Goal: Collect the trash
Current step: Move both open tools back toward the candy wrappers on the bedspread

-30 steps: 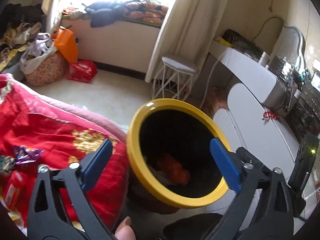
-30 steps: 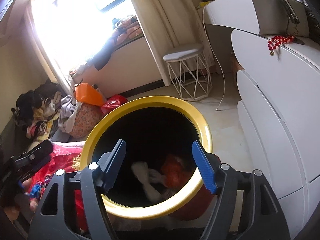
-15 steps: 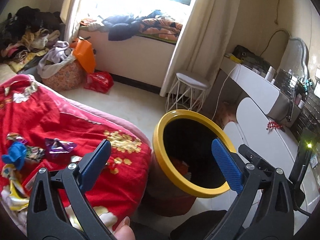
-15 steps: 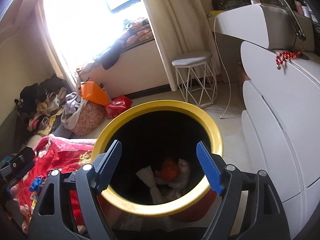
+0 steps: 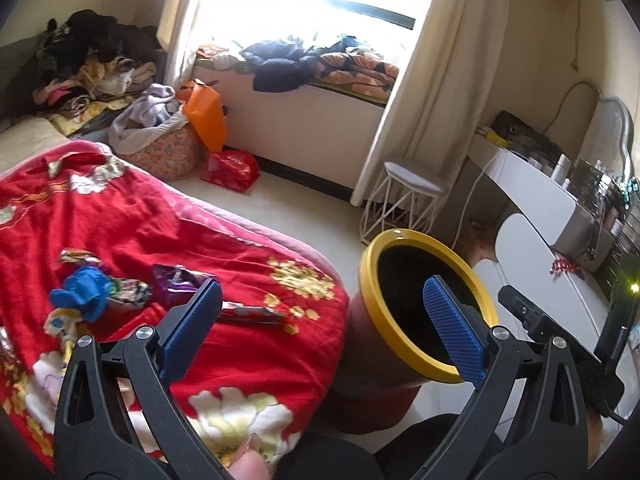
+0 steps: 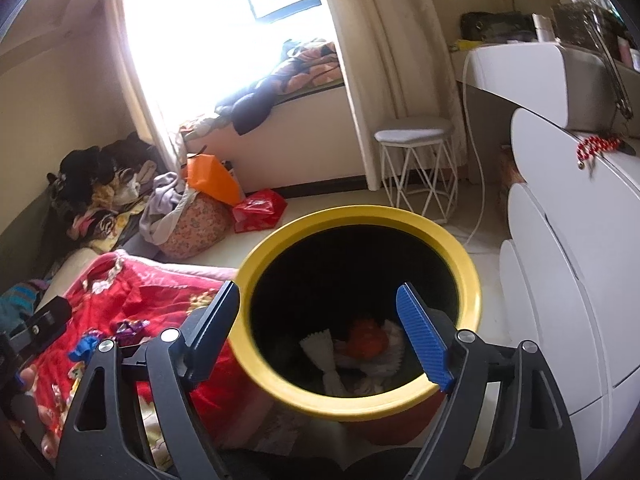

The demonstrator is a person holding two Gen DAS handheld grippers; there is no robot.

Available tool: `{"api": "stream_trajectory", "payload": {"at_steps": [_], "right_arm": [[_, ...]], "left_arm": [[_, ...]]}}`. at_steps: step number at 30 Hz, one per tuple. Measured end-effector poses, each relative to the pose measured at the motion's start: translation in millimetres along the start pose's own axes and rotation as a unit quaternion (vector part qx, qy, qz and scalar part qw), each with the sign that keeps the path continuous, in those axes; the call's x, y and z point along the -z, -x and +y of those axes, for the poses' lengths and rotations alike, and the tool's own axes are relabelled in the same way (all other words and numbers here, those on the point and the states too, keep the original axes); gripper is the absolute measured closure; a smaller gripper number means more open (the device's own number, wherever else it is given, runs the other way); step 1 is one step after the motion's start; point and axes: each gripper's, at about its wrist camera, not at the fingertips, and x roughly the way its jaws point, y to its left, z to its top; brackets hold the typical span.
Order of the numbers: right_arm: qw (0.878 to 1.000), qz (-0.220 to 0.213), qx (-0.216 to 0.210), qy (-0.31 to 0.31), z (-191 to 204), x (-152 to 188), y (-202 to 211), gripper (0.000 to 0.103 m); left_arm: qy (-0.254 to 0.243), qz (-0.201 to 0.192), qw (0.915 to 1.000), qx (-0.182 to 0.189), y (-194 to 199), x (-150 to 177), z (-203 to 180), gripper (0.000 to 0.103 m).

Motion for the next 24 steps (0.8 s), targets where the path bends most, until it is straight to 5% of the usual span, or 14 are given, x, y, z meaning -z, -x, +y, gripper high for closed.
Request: {"api": "stream_trajectory", "payload": {"at_steps": [24], "right_arm": [[0.993, 0.031, -0.083, 0.084, 98.2, 12.7, 4.6, 0.020]], "left_arm": [[0.035, -0.029, 0.9969, -0.065, 35.8, -9.6, 73.8, 0.011]]}}
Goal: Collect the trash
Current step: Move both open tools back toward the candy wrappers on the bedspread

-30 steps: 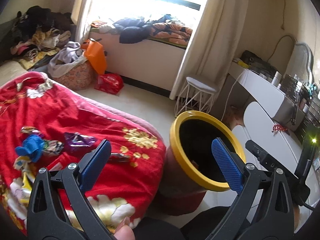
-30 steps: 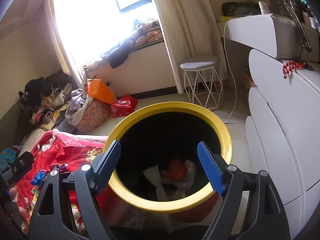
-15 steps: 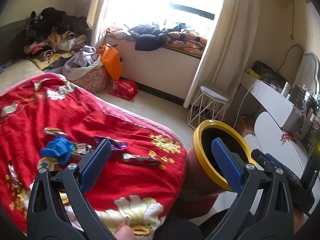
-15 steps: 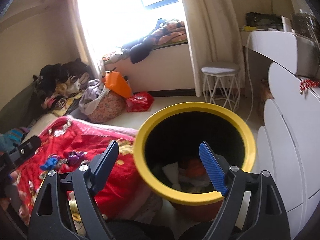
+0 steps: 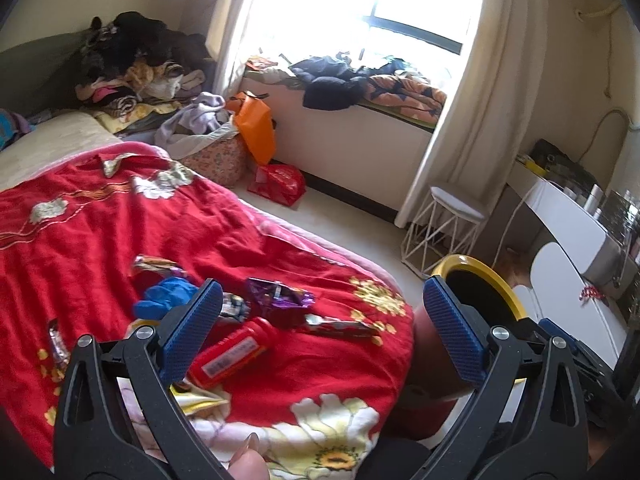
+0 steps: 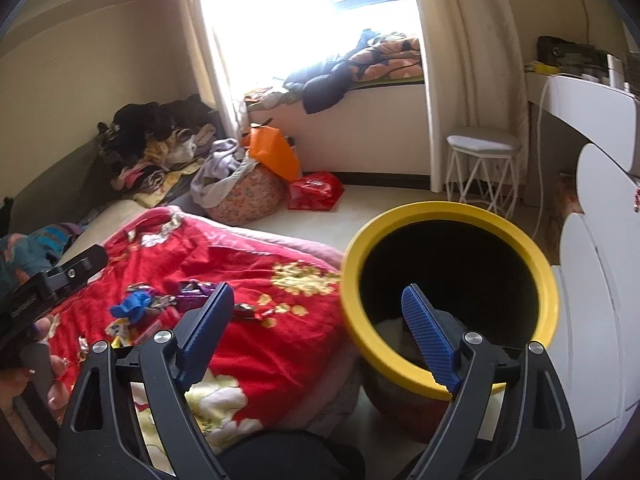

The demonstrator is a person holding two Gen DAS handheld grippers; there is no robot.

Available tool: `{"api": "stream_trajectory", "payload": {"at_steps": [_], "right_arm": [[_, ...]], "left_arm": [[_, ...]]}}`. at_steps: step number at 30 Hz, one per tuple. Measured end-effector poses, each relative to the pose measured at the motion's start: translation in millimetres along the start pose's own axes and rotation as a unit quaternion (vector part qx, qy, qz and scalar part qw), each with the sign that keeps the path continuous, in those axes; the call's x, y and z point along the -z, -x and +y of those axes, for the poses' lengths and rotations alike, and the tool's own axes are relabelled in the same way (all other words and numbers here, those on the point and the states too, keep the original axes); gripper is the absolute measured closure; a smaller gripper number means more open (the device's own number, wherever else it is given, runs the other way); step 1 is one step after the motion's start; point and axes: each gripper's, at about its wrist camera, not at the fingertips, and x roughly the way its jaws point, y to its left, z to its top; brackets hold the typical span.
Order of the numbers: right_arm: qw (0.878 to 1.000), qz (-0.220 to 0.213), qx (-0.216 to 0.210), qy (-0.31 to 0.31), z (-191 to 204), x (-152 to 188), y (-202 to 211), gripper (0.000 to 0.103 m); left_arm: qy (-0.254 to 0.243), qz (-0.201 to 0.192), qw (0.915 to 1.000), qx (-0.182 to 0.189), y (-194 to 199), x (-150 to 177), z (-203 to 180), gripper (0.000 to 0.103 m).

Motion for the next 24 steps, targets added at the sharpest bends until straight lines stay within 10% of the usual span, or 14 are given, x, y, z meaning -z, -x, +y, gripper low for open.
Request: {"api": "stream_trajectory", "payload": {"at_steps": [24], "right_arm": [[0.990, 0.055, -0.083, 0.095, 124.0, 5.6, -43.5, 0.019]], "left_arm": [[0.092, -0.002, 0.9919, -0.087, 10.5, -21.1, 119.4, 0.011]]}}
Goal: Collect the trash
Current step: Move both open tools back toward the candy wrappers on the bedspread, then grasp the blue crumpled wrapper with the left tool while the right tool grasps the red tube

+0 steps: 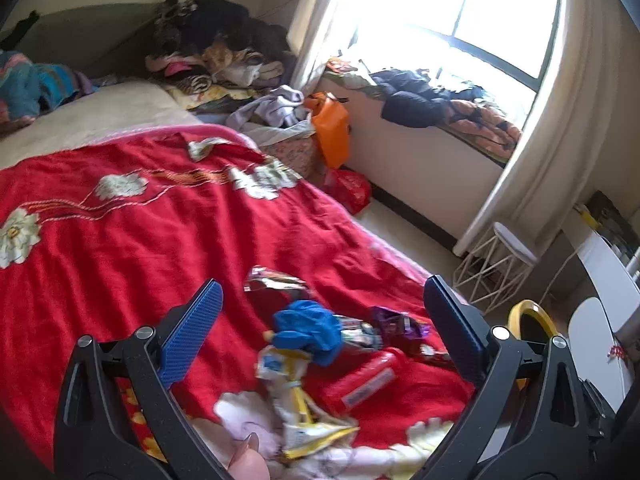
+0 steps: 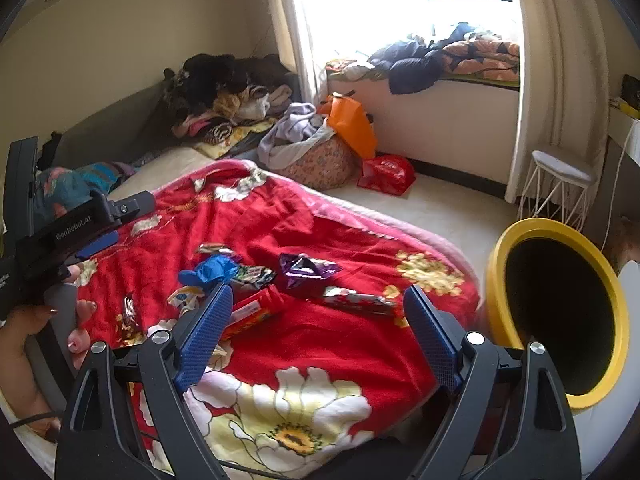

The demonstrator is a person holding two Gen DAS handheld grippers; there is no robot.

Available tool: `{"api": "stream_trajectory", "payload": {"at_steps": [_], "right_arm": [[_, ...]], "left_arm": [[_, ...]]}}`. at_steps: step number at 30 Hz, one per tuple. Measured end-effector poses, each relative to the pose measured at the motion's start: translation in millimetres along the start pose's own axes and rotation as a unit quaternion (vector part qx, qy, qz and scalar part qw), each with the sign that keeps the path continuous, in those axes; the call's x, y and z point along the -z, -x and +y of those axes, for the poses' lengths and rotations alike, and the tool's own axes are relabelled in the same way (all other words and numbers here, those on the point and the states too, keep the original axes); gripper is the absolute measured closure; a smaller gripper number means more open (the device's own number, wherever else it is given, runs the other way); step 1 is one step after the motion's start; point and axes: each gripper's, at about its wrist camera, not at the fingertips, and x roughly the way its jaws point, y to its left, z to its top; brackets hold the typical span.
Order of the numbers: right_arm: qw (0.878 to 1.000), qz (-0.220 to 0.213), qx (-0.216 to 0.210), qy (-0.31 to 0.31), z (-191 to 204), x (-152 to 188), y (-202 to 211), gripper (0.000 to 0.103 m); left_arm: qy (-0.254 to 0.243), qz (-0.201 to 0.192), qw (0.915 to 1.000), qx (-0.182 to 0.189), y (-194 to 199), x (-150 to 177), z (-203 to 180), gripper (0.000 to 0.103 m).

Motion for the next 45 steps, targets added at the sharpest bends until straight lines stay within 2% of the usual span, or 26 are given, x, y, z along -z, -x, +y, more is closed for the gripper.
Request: {"api": "stream_trajectory", "payload": {"at_steps": [7, 11, 16, 23, 27, 34, 36, 40, 45], "right_arm": [[0.999, 0.031, -0.007, -0.004, 15.0, 2.8, -27.4, 0.019], [0.999, 0.047, -0.012, -0.009, 20.2, 4.8, -41.5, 0.019], [0.997, 0.069, -0.016, -0.019, 25.6, 7.2, -63.8, 0.019], [0.994, 0.100, -0.028, -0.042, 27.7, 11.3, -91.7, 0.019], [0.990, 0.122, -0.035, -0.057, 29.1, 13.6, -110.4, 0.027], [0.981, 0.156, -0.052, -0.107, 22.3, 18.9, -139.2, 0.037], [0.977, 0.160, -0.062, -0.122, 19.0, 19.9, -144.4, 0.039], [0.975, 0.161, -0.074, -0.135, 16.8, 21.6, -145.8, 0.051], [0.971, 0.143, -0.106, -0.161, 5.4, 18.6, -135.4, 0.067]], "left_arm": [[0.022, 0.015, 0.9996, -0.002, -8.5, 1.6, 26.3, 0.011], [0.036, 0.032, 0.9988, 0.008, -16.7, 5.2, 35.1, 0.017], [0.046, 0.053, 0.9974, 0.017, -29.4, 12.9, 43.6, 0.028], [0.055, 0.078, 0.9949, 0.030, -43.5, 22.1, 48.7, 0.051], [0.064, 0.092, 0.9929, 0.039, -51.6, 25.2, 50.4, 0.056], [0.068, 0.114, 0.9900, 0.048, -68.9, 31.0, 49.2, 0.058], [0.071, 0.120, 0.9890, 0.050, -74.5, 32.4, 49.1, 0.058], [0.075, 0.134, 0.9866, 0.056, -84.9, 34.6, 48.9, 0.062], [0.080, 0.144, 0.9842, 0.066, -91.9, 37.8, 45.5, 0.082]]}}
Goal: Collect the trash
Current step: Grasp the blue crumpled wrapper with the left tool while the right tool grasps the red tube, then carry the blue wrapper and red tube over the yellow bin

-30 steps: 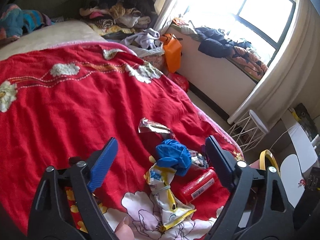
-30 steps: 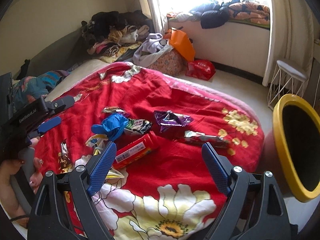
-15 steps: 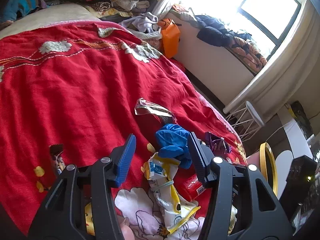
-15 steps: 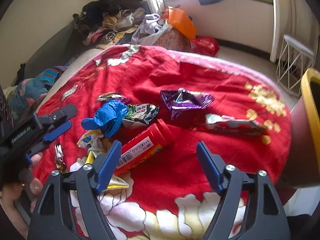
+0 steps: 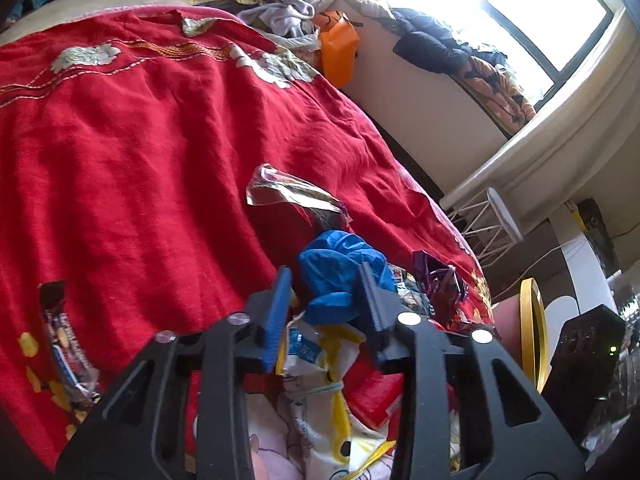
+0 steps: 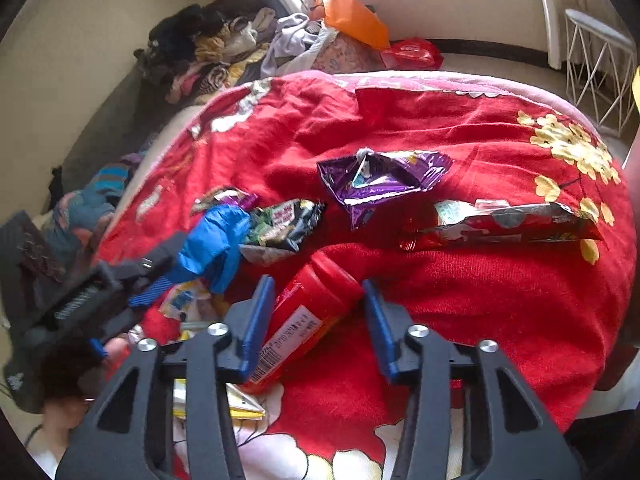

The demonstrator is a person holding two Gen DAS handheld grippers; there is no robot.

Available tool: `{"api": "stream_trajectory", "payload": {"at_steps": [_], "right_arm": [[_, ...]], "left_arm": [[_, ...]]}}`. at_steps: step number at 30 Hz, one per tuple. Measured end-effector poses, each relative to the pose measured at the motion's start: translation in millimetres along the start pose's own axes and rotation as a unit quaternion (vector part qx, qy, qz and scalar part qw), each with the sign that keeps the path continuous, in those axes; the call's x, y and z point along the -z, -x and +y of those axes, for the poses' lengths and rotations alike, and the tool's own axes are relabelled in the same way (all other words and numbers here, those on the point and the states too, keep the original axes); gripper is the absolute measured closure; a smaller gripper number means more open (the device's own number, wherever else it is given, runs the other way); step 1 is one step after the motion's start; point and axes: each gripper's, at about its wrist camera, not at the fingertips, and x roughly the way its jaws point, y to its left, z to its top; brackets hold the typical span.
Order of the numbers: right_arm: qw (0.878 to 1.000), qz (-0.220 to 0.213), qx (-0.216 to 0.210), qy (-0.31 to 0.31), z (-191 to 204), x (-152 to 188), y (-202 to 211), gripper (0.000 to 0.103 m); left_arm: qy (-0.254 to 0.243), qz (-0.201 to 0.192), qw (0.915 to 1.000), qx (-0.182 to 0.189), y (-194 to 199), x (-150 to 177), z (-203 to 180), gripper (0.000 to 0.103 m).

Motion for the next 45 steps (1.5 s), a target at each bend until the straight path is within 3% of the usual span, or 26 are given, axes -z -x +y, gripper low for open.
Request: {"api": "stream_trajectory", "payload": {"at_steps": [2, 4, 5, 14, 17, 18, 29, 36, 45], "right_arm": [[1.000, -0.011, -0.010, -0.004, -2.1, -1.2, 10.1, 0.075], [1.000, -0.019, -0.004, 0.006, -2.1, -2.1, 18.1, 0.101], [1.000, -0.021, -0.005, 0.010, -2.5, -1.5, 21.7, 0.102], [1.000, -0.005, -0.022, -0.021, -14.3, -0.8, 27.0, 0.101], [0.999, -0.002, -0.019, -0.029, -12.6, -0.4, 24.8, 0.078], [0.999, 0.002, -0.021, -0.038, -13.0, 0.2, 23.2, 0.065], [0.996, 0.055, -0.022, -0.066, -1.6, -2.8, -17.1, 0.053], [0.996, 0.041, -0.041, -0.072, -4.6, -3.9, -10.5, 0.068], [0.999, -0.019, -0.038, -0.026, -3.2, -11.6, 43.1, 0.070]], "left_arm": [[-0.005, -0.003, 1.0000, 0.002, 1.7, 1.5, -3.8, 0.087], [-0.010, -0.009, 0.9999, 0.007, 5.5, 2.9, -7.0, 0.093], [-0.011, -0.012, 0.9998, 0.010, 7.4, 2.8, -8.3, 0.096], [-0.022, -0.048, 0.9982, 0.028, 31.8, -0.6, -23.2, 0.100], [-0.029, -0.062, 0.9970, 0.037, 42.7, -5.0, -31.5, 0.100], [-0.032, -0.067, 0.9965, 0.040, 47.2, -6.3, -34.6, 0.100], [-0.082, -0.112, 0.9887, 0.056, 96.9, -9.5, -65.3, 0.100], [-0.095, -0.113, 0.9878, 0.050, 106.1, -4.6, -68.2, 0.100], [-0.098, -0.102, 0.9883, 0.057, 100.7, 0.7, -72.3, 0.100]]}}
